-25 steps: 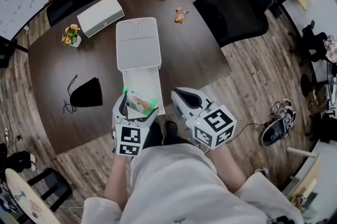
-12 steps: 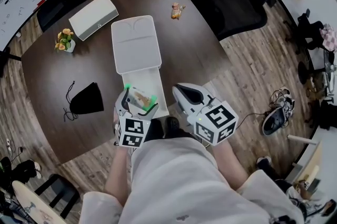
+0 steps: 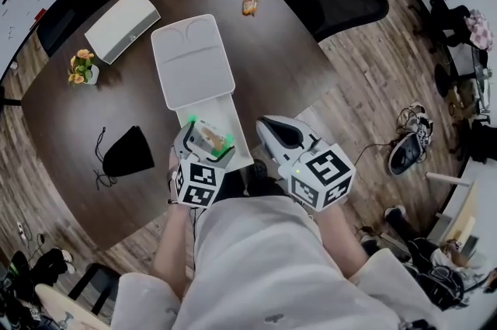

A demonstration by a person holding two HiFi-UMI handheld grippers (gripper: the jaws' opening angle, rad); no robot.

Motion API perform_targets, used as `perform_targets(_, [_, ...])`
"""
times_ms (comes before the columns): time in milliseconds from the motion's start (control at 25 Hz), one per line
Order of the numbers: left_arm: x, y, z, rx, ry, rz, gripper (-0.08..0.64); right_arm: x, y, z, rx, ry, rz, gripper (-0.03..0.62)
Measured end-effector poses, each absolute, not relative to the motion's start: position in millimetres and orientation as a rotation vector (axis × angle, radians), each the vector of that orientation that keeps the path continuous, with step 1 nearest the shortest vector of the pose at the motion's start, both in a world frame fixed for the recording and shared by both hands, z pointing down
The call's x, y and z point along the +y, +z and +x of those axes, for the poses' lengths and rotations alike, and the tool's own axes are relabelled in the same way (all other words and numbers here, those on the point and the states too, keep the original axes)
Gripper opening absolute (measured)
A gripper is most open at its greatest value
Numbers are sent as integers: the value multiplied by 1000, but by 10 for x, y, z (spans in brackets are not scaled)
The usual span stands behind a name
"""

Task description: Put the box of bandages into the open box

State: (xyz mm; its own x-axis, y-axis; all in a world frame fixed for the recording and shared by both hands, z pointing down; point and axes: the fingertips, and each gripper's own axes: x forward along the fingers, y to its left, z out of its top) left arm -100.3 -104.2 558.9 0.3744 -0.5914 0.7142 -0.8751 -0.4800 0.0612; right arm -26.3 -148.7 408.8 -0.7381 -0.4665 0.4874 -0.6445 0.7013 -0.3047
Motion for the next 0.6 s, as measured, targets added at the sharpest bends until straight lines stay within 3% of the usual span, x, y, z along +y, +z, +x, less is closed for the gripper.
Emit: perform_targets(600, [-1075,5941,-931,-1063,1154,2316,495,-1461,4192,-234,-2473,696,938,5])
